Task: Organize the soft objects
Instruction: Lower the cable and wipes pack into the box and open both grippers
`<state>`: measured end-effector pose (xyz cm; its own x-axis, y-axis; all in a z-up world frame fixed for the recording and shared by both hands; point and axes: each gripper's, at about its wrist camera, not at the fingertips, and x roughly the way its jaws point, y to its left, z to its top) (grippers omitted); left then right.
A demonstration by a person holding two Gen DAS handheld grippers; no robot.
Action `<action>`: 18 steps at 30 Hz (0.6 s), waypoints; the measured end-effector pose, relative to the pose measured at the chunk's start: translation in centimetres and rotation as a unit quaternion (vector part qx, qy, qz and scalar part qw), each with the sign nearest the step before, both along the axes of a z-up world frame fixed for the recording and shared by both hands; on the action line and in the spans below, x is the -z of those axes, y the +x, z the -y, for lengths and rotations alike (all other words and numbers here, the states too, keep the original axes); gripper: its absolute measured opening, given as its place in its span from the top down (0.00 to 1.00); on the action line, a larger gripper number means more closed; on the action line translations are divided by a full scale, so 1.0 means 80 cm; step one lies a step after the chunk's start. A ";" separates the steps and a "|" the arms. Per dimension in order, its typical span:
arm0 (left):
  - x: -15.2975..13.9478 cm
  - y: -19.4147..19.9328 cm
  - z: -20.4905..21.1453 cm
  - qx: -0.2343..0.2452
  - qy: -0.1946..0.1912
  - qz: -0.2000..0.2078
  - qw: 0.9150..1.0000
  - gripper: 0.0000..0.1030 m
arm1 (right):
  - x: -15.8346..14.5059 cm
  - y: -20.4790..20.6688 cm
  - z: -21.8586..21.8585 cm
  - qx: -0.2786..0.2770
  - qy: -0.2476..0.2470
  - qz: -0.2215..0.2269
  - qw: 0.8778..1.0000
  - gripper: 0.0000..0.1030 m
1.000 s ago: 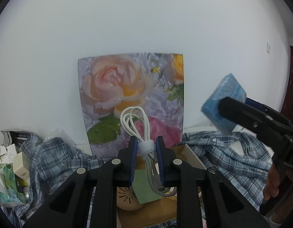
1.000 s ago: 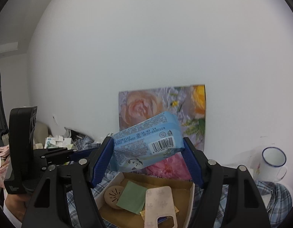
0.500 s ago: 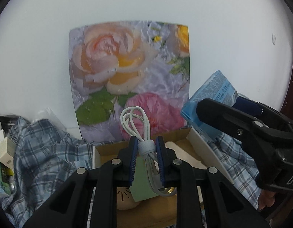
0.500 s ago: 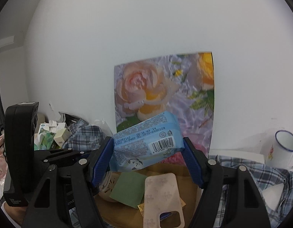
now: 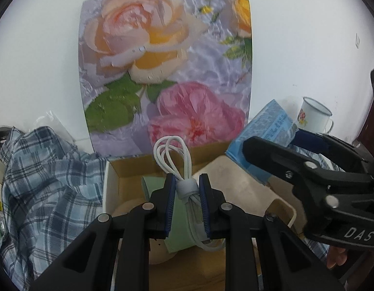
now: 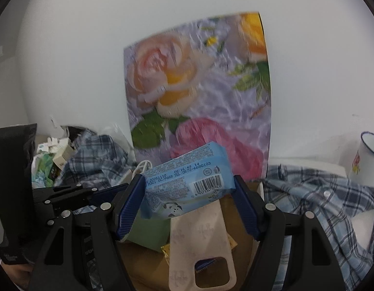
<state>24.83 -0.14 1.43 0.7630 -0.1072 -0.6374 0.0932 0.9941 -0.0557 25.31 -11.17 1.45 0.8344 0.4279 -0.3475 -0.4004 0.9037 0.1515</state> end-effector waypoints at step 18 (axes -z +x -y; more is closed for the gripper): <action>0.028 0.026 -0.003 0.005 0.009 -0.062 0.998 0.79 | 0.043 0.031 -0.012 -0.006 -0.034 -0.077 0.996 0.31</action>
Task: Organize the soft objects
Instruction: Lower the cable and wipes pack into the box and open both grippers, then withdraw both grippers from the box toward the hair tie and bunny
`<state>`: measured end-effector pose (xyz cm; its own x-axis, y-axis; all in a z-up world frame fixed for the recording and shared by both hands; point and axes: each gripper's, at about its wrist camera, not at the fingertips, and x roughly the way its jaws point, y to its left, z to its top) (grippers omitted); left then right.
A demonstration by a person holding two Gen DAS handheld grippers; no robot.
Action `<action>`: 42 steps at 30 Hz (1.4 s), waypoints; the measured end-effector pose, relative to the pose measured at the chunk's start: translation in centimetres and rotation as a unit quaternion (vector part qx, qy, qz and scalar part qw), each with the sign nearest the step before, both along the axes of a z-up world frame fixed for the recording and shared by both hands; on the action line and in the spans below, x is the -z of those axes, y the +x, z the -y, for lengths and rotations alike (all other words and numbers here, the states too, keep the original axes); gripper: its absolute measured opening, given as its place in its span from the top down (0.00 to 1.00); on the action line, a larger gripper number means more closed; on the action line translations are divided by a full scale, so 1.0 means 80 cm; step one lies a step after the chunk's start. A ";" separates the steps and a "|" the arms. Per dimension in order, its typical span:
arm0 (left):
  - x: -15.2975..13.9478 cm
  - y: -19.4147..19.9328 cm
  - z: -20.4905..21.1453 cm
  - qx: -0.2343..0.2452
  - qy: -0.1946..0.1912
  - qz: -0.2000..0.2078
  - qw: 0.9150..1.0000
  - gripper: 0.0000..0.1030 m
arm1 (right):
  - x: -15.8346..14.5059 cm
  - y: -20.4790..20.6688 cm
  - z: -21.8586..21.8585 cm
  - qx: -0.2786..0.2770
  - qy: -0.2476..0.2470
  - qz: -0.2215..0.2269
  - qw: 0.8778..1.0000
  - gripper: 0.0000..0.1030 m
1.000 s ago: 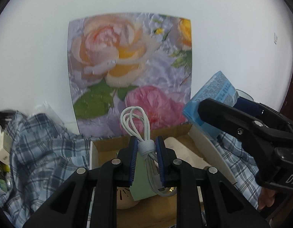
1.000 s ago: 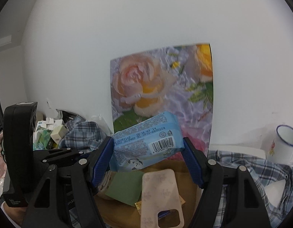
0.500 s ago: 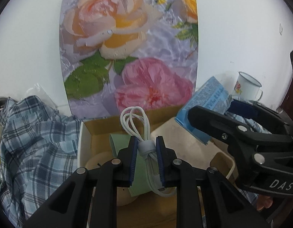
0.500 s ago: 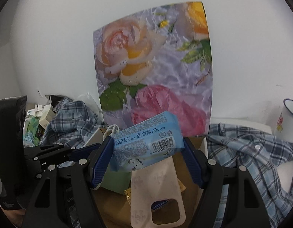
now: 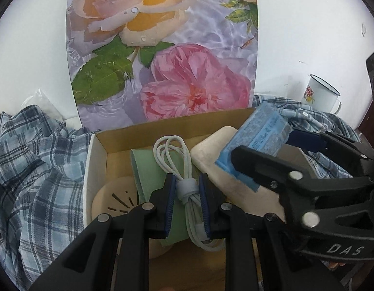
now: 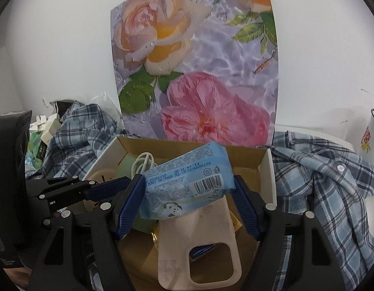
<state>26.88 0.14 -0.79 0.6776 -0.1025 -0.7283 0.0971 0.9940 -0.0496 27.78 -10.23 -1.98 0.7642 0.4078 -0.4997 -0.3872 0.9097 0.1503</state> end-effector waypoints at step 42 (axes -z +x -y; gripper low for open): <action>-0.079 -0.039 -0.014 -0.022 0.006 0.093 0.995 0.00 | -0.065 -0.038 0.027 0.012 0.032 0.068 0.997 0.01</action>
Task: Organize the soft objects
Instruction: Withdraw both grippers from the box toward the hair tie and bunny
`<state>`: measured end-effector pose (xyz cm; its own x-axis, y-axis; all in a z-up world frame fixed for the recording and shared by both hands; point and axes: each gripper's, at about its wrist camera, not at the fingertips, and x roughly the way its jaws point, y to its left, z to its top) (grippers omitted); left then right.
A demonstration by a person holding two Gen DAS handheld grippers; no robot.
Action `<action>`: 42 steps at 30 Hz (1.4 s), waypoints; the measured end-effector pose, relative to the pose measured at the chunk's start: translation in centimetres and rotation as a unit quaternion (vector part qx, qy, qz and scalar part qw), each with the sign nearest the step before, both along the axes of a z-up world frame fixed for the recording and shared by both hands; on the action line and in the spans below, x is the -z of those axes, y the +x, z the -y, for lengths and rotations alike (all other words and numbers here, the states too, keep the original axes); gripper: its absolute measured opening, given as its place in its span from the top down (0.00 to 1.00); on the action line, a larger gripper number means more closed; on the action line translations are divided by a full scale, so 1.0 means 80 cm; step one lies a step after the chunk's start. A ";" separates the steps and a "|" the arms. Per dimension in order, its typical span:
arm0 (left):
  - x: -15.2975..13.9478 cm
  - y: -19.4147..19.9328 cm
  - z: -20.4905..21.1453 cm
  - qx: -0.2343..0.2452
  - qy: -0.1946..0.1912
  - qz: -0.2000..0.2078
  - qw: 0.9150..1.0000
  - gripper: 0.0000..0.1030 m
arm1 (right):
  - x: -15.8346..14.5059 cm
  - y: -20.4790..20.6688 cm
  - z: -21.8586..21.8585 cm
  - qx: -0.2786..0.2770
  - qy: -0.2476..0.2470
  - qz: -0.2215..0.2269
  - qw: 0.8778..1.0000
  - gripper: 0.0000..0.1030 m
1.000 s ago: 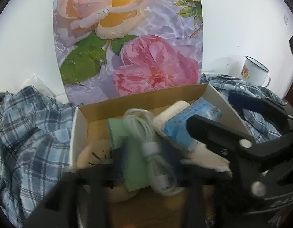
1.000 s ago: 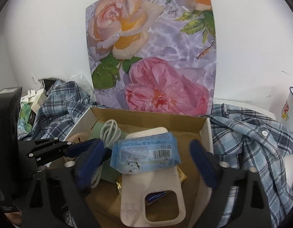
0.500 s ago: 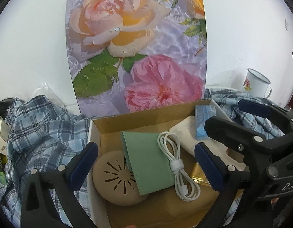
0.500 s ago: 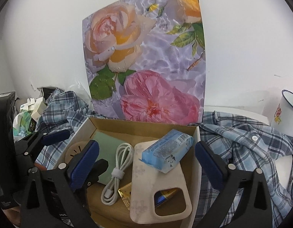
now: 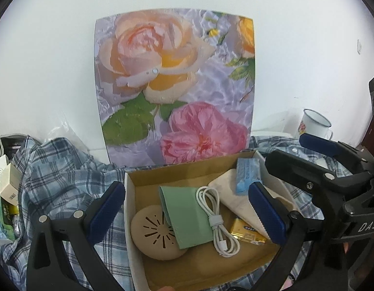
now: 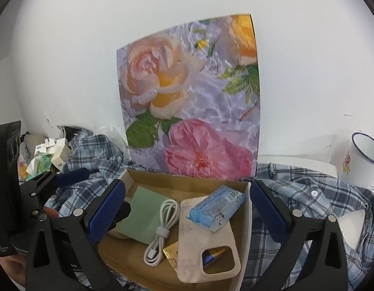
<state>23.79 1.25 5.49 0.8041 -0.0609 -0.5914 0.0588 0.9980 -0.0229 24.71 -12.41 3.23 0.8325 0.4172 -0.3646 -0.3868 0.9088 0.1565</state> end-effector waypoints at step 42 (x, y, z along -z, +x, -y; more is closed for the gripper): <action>-0.158 -0.166 0.019 0.047 -0.028 0.124 0.991 0.00 | -0.128 -0.233 0.044 -0.038 0.011 0.162 0.986 0.01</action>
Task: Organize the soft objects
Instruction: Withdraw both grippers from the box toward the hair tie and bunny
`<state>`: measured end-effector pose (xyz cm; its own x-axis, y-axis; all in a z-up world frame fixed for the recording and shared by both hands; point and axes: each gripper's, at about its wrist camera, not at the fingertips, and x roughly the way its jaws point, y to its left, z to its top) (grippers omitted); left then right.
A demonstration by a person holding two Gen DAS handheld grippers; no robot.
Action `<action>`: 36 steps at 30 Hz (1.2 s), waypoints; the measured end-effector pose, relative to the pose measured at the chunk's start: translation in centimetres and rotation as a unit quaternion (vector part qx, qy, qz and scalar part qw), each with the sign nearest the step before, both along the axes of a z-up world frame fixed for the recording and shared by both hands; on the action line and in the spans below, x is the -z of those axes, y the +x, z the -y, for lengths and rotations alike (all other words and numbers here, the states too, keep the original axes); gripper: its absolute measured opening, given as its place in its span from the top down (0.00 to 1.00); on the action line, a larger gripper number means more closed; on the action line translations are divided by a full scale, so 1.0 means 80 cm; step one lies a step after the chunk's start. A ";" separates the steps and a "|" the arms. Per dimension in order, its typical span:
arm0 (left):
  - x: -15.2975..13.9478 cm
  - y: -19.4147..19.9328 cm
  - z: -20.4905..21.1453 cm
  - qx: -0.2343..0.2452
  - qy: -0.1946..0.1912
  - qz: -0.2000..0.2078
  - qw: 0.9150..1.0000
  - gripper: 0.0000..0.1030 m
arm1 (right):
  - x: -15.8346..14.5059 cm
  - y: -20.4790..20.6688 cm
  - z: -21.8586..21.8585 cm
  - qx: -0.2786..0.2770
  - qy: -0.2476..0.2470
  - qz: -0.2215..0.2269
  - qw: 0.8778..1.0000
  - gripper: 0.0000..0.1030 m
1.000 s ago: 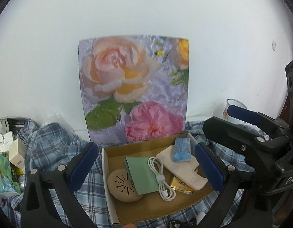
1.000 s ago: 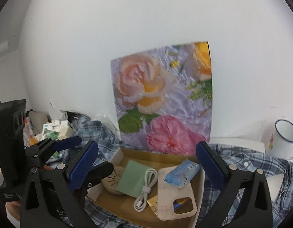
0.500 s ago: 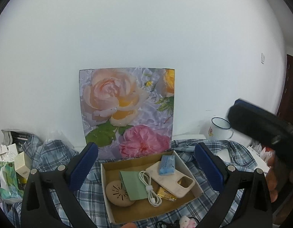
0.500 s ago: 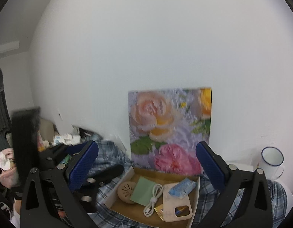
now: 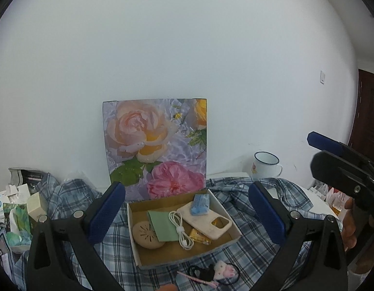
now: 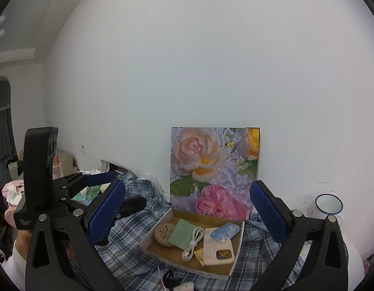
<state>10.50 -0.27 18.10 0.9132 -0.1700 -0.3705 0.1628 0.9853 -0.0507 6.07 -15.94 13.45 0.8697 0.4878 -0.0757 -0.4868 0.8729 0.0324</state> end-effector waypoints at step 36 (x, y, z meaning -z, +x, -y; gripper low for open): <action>0.146 -0.037 0.018 0.048 0.032 -0.075 0.995 0.00 | 0.149 -0.017 -0.014 -0.040 -0.065 -0.042 0.996 0.01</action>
